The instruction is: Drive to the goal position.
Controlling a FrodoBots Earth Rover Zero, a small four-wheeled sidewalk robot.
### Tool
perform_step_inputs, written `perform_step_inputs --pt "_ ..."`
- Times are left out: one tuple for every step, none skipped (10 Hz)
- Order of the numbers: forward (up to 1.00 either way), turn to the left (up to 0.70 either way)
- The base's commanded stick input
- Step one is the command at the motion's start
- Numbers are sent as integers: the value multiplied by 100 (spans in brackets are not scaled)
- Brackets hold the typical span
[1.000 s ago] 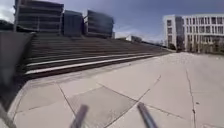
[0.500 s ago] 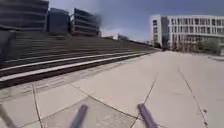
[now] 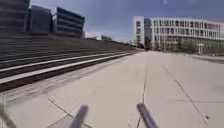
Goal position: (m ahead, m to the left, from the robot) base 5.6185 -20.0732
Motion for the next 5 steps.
perform_step_inputs --pt "70 0" --pt "70 0" --pt "70 0" --pt "70 0" --pt "70 -6"
